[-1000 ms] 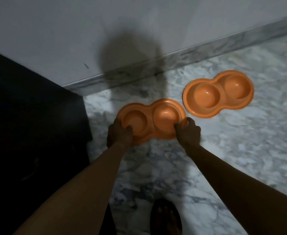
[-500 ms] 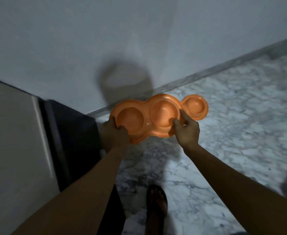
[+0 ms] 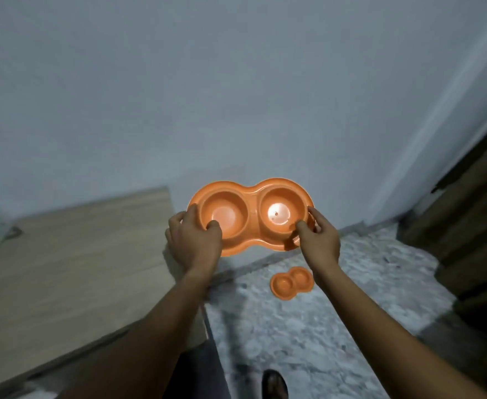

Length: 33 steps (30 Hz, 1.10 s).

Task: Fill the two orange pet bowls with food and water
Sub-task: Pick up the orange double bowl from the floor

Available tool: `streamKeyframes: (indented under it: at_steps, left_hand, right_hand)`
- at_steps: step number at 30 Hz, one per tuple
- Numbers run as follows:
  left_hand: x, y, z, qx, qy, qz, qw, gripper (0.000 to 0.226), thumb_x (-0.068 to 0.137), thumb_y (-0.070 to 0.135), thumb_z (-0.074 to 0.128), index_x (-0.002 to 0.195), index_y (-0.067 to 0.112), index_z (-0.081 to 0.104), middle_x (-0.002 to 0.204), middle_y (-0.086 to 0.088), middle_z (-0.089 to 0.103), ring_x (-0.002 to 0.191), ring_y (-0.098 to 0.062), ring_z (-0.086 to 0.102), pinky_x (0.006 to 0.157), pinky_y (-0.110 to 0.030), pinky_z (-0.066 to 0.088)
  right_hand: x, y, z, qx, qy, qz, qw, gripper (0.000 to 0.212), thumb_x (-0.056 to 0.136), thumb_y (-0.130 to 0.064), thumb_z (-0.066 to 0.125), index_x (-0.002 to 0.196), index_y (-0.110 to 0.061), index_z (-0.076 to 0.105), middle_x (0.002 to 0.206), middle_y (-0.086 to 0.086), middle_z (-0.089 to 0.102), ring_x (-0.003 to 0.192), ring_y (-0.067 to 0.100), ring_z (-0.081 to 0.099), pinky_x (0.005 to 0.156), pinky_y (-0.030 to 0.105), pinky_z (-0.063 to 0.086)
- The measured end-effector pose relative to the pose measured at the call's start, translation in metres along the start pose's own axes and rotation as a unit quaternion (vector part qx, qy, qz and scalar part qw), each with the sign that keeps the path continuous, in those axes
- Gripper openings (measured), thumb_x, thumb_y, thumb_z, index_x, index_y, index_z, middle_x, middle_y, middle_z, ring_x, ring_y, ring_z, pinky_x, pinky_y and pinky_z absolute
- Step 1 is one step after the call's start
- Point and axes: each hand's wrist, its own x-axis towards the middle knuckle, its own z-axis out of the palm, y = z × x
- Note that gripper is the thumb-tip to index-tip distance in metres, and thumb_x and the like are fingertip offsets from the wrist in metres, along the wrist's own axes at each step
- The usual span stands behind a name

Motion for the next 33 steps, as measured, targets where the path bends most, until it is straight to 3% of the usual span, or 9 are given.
streamKeyframes:
  at_steps: [2,7,10,15,17,22,27,33]
  left_hand:
    - [-0.009,0.002,-0.083,-0.014,0.011,0.010,1.000,0.052,0.080,0.026,0.065,0.131,0.023,0.063,0.130,-0.006,0.054,0.122,-0.032,0.048,0.102,-0.041,0.043]
    - [-0.016,-0.022,-0.252,0.008,0.037,0.015,0.999,0.058,0.075,0.037,0.063,0.132,0.027,0.063,0.125,-0.004,0.058,0.118,-0.029,0.053,0.100,-0.045,0.047]
    - [-0.012,-0.048,-0.338,0.026,0.063,0.011,0.998,0.062,0.069,0.043,0.059,0.130,0.030,0.065,0.123,-0.003,0.062,0.113,-0.029,0.058,0.096,-0.044,0.051]
    - [-0.016,-0.112,-0.452,0.037,0.126,-0.039,0.991,0.058,0.072,0.034,0.064,0.129,0.026,0.067,0.120,-0.006,0.069,0.110,-0.031,0.064,0.088,-0.036,0.051]
    - [-0.018,-0.135,-0.479,0.035,0.138,-0.058,0.988,0.053,0.077,0.027,0.067,0.129,0.022,0.067,0.120,-0.006,0.071,0.110,-0.032,0.064,0.086,-0.033,0.048]
    - [0.004,-0.227,-0.559,0.024,0.114,-0.120,0.986,0.056,0.082,0.023,0.066,0.138,0.022,0.060,0.134,-0.005,0.064,0.117,-0.031,0.060,0.097,-0.039,0.050]
    - [0.064,-0.328,-0.610,0.030,0.040,-0.136,0.989,0.061,0.084,0.024,0.066,0.144,0.022,0.053,0.140,-0.006,0.059,0.120,-0.030,0.059,0.100,-0.045,0.050]
    - [0.124,-0.401,-0.631,0.062,-0.052,-0.152,0.985,0.057,0.091,0.028,0.064,0.146,0.025,0.050,0.143,-0.005,0.056,0.124,-0.031,0.056,0.094,-0.034,0.042]
  right_hand:
    - [-0.067,-0.039,0.001,0.025,-0.011,-0.026,0.999,0.050,0.089,-0.034,0.067,0.139,-0.033,0.062,0.120,-0.003,0.068,0.108,0.017,0.061,0.101,0.047,0.053]
    - [-0.190,-0.101,0.046,0.060,-0.075,-0.062,0.993,0.053,0.090,-0.041,0.071,0.141,-0.032,0.058,0.143,-0.001,0.061,0.128,0.024,0.058,0.106,0.050,0.049]
    - [-0.241,-0.124,0.091,0.062,-0.132,-0.088,0.985,0.054,0.090,-0.041,0.071,0.141,-0.030,0.057,0.140,0.001,0.061,0.121,0.021,0.057,0.102,0.047,0.049]
    - [-0.318,-0.141,0.176,0.040,-0.255,-0.122,0.958,0.057,0.090,-0.042,0.070,0.144,-0.029,0.054,0.133,-0.002,0.058,0.113,0.017,0.054,0.097,0.042,0.050]
    - [-0.340,-0.138,0.199,0.034,-0.295,-0.113,0.948,0.060,0.090,-0.041,0.071,0.145,-0.027,0.053,0.133,0.000,0.059,0.114,0.020,0.056,0.099,0.045,0.052]
    - [-0.413,-0.132,0.295,-0.028,-0.335,-0.107,0.936,0.064,0.090,-0.042,0.071,0.147,-0.023,0.050,0.144,0.007,0.058,0.125,0.030,0.059,0.103,0.056,0.052]
    - [-0.467,-0.110,0.405,-0.086,-0.315,-0.068,0.943,0.062,0.089,-0.042,0.071,0.146,-0.024,0.052,0.144,0.008,0.060,0.126,0.031,0.059,0.104,0.055,0.052]
    - [-0.495,-0.095,0.484,-0.142,-0.269,-0.004,0.953,0.062,0.087,-0.040,0.070,0.144,-0.024,0.054,0.140,0.012,0.062,0.123,0.033,0.061,0.104,0.054,0.050]
